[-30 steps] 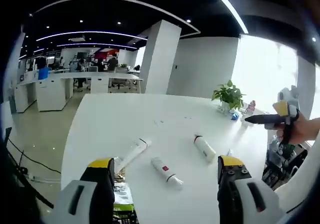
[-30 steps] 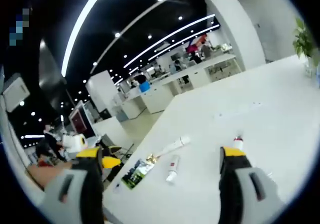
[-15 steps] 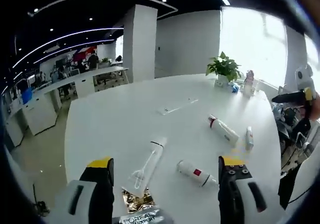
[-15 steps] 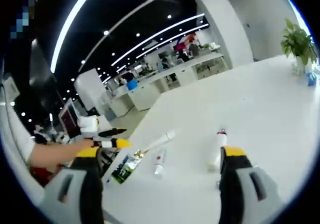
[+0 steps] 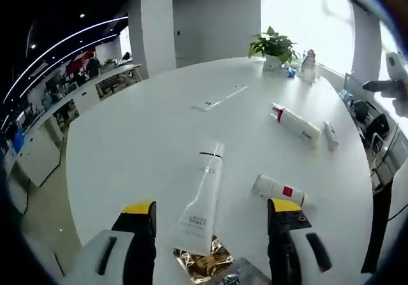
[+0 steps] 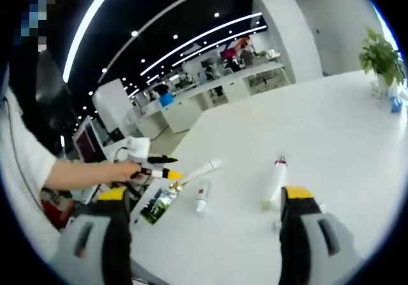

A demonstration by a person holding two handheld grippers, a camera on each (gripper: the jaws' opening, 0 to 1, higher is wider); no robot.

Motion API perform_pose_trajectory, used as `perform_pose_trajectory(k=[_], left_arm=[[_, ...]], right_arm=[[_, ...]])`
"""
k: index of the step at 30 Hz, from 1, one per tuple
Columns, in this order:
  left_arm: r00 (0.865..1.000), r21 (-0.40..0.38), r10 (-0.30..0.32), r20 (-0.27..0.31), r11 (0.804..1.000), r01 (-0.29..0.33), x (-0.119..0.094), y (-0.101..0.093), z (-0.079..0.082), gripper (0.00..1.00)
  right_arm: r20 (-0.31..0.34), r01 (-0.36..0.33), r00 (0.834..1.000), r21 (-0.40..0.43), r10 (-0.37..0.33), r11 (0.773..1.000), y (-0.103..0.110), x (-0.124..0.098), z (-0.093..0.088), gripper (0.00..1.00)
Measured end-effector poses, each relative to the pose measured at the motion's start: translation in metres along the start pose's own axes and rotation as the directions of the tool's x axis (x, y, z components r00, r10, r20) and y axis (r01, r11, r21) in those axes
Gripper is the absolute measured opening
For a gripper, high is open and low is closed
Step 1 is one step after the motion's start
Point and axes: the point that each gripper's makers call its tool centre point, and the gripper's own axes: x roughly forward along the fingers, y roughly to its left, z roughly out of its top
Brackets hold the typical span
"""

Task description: Arrange the skincare products in the storage area until every visible bottle or jar stands upright without overlapping.

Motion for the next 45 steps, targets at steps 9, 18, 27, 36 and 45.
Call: perform_pose_trajectory(k=[9,18,27,36,45], left_arm=[[0.993,0.074,-0.078,-0.091,0.994,0.085,0.034,0.002,-0.007,0.68],[0.986,0.155,-0.078,-0.148,0.983,0.101,0.053,0.011,-0.011,0.54],[0.97,0.181,-0.102,-0.222,0.973,0.144,0.06,0.006,-0.022,0.5],[0.98,0.15,-0.133,-0.145,0.977,0.155,0.066,0.002,-0.015,0.33],[0.983,0.093,-0.09,-0.161,0.99,0.106,0.066,0.003,-0.013,0.29]], right_arm=[[0.033,0.067,0.997,0.038,-0.068,0.997,-0.011,-0.018,-0.005,0.94],[0.007,0.087,0.996,0.062,-0.088,0.994,-0.012,-0.025,-0.019,0.91],[0.015,0.095,0.995,0.057,-0.096,0.994,-0.006,-0.034,-0.013,0.9],[-0.014,0.089,0.996,0.034,-0.089,0.995,0.002,-0.034,-0.015,0.88],[-0.035,0.073,0.997,0.029,-0.072,0.997,0.006,-0.032,-0.02,0.87]])
